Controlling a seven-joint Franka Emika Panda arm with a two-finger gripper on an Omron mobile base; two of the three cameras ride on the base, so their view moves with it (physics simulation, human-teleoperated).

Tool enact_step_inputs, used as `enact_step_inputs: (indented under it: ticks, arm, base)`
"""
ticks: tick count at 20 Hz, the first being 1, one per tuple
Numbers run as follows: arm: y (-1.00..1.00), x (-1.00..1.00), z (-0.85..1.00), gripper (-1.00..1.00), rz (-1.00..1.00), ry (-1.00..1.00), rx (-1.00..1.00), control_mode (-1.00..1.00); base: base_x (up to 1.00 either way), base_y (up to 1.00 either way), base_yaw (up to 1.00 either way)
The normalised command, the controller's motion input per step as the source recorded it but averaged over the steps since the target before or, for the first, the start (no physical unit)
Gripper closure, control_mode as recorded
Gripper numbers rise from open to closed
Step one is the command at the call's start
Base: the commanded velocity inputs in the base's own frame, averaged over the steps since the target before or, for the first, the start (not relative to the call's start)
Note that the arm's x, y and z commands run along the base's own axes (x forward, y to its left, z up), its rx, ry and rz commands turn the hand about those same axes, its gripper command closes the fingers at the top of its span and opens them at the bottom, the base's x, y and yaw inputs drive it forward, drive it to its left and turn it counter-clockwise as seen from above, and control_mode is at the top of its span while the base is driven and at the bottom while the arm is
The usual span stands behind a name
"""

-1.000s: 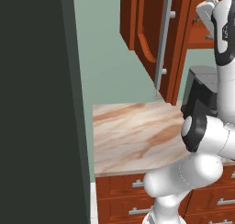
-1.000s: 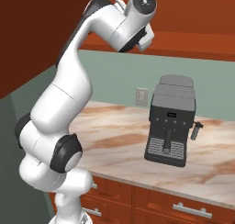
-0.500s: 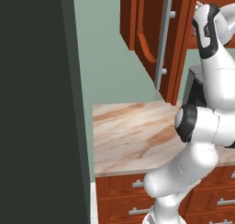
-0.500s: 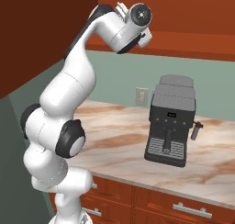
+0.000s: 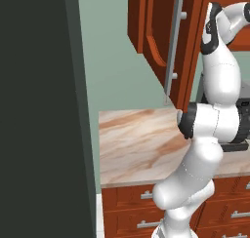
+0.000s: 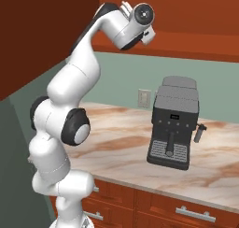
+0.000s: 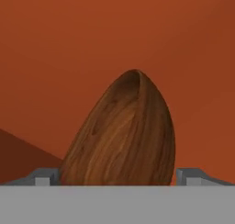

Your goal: Take the smaller bowl and place it next to the appetizer plate on the dining counter , and place the larger bowl next to the plate with cooked food.

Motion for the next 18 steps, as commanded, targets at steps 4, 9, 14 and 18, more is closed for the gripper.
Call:
enact_step_inputs:
  ticks: [4,9,14,18]
  arm:
    - [0.0,0.11,-0.14,-1.0,0.0,0.18,-0.04,-1.0]
    - [0.0,0.24,-0.42,-1.0,0.0,0.33,-0.14,-1.0]
    - [-0.01,0.27,-0.42,1.0,-0.04,0.11,-0.06,-1.0]
    - [0.0,0.29,-0.73,1.0,-0.12,-0.13,0.0,-1.0]
  base:
    - [0.0,0.0,0.0]
    - [0.0,0.0,0.0]
    - [0.0,0.0,0.0]
    - [0.0,0.0,0.0]
